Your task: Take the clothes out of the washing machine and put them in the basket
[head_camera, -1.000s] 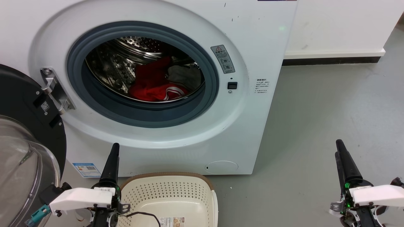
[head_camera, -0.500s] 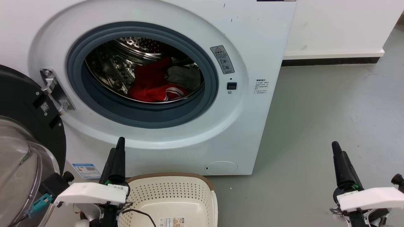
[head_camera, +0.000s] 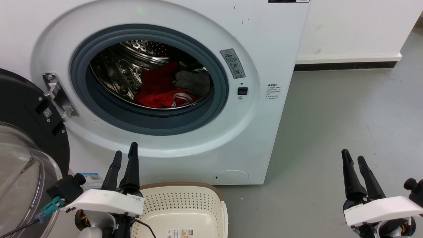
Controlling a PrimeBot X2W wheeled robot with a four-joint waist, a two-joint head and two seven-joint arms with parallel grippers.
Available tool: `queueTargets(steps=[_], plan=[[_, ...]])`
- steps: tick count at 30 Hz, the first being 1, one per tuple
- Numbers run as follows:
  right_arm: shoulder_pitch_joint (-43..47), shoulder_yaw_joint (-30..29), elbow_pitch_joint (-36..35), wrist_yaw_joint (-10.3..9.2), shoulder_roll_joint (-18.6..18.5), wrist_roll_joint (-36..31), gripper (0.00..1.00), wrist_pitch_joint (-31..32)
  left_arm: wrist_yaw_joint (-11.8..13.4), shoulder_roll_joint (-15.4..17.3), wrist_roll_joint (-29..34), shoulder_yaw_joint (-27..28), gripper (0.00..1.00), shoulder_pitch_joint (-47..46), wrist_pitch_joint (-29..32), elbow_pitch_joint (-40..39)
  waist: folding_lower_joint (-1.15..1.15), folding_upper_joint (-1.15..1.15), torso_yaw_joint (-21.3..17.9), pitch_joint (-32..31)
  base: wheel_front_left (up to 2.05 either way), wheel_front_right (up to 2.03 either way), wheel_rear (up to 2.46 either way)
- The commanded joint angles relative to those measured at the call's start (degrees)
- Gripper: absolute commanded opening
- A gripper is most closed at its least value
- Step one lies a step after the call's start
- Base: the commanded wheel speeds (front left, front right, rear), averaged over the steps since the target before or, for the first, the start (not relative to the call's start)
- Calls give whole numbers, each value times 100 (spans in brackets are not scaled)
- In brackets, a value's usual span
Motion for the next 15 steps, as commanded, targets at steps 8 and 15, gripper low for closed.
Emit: queueTargets(steps=[8, 15], plan=[[67, 62, -254, 0, -13, -857, 100, -9, 21, 85, 753, -97, 100, -168, -172, -94, 0, 0, 7, -12, 0, 0, 0], [113, 133, -319, 0, -13, -1389, 100, -33, 49, 160, 1304, -211, 100, -180, -286, -69, 0, 0, 26, -15, 0, 0, 0]])
